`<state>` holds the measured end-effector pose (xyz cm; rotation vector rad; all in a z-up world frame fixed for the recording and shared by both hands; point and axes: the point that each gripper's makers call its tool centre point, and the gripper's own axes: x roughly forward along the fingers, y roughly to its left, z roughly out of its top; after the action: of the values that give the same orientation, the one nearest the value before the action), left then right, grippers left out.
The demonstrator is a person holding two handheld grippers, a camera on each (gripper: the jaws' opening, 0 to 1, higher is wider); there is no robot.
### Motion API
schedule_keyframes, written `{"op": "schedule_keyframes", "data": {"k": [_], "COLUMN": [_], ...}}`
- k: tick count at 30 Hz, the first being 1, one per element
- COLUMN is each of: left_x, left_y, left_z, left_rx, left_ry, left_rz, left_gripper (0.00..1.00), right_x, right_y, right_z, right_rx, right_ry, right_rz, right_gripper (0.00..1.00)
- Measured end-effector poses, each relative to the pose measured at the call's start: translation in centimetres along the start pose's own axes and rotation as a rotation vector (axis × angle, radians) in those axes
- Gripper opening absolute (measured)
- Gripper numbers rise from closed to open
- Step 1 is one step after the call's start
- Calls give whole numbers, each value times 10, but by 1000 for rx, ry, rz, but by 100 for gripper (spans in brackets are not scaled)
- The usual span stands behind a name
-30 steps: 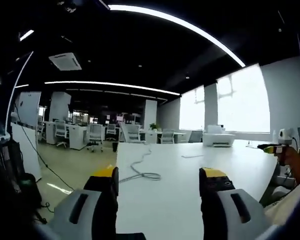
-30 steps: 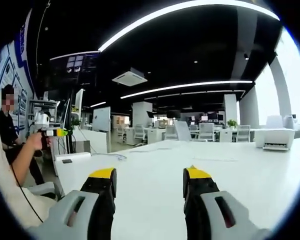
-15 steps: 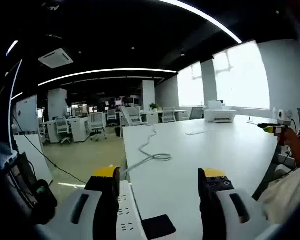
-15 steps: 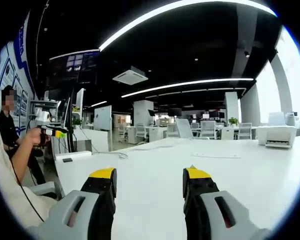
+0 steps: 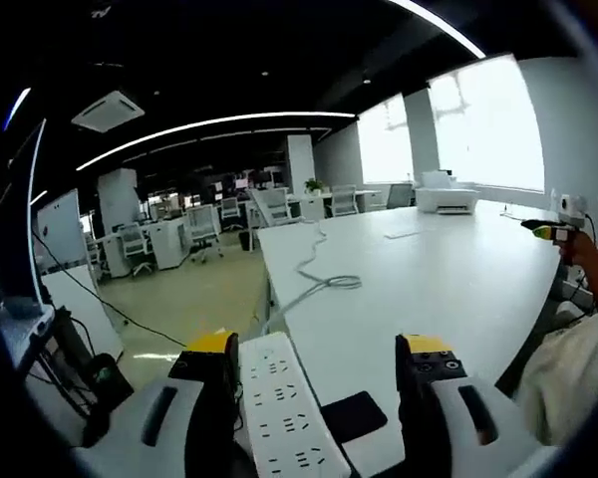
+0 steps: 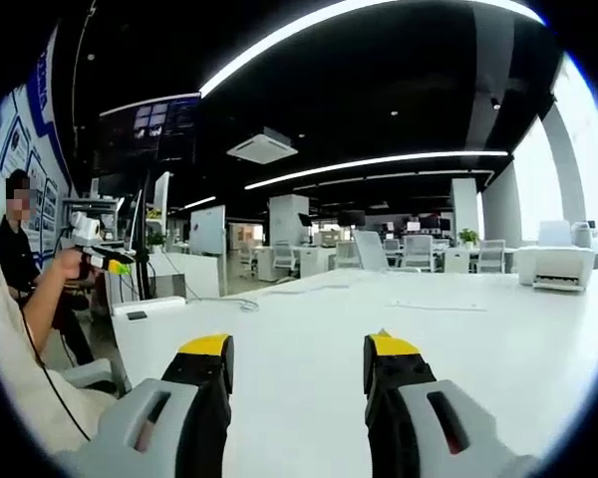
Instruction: Pick up the power strip scattered on the table, fix it on the side mounting bracket of the table, and press the switch
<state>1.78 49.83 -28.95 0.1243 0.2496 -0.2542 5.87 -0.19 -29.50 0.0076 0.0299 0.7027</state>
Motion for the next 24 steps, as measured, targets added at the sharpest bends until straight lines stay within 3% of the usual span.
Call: {"op": "schedule_keyframes", "data": {"k": [14,24], "left_x": [-11,-19], "left_y": [25,36], "left_z": [-13,-18], "left_rx": [30,38], "left_ry": [77,141], "left_rz": [43,13], "left_gripper": [66,64], "right_x": [3,2], "right_y": [8,8], "right_z": [-2,-1], "right_rx": [5,9], "right_ry": [3,2], "right_rz": [20,24], "right_gripper": [48,48]}}
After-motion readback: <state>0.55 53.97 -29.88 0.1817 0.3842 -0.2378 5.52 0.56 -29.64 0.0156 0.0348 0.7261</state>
